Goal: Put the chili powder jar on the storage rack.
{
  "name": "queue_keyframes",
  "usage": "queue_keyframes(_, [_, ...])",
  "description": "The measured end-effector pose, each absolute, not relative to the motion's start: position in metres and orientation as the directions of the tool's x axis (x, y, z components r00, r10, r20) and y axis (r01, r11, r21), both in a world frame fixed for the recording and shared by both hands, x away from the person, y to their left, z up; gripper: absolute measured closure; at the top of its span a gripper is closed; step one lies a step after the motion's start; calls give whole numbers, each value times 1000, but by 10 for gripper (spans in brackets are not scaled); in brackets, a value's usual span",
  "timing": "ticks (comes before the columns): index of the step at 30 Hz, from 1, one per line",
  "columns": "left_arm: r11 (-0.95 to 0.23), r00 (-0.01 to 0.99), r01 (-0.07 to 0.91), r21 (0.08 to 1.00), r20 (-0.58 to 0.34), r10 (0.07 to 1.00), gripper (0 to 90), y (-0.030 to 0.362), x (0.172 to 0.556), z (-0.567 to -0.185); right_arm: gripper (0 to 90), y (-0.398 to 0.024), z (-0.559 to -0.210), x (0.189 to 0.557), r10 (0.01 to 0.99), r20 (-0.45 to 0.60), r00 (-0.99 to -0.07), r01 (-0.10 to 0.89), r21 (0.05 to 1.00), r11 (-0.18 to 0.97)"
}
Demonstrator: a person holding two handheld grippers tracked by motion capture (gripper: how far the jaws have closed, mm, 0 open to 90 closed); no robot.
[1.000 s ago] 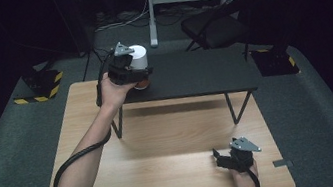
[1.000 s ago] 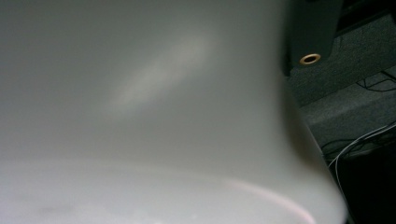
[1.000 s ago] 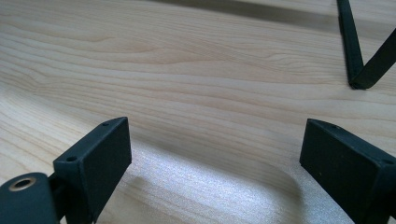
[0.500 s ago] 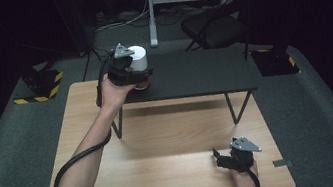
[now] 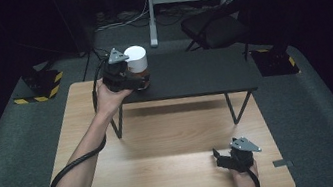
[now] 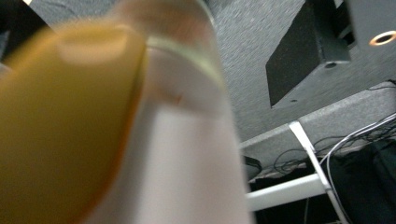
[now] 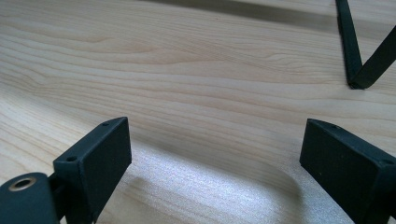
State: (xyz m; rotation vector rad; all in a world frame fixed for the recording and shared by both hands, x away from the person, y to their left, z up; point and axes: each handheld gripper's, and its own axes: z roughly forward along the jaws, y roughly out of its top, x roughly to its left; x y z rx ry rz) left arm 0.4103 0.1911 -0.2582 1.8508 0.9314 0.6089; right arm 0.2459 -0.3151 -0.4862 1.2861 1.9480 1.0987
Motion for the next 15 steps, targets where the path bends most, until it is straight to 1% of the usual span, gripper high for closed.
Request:
queue_keyframes(10, [-254,566,320,913,30,824,32,209,379,-269,83,-315,-486,246,923,-11,-385,469,859,205])
queue_keyframes(15, [-281,557,297,913,73,827,31,213,356,-280,83,-315,-486,246,922,-13,-387,469,858,209])
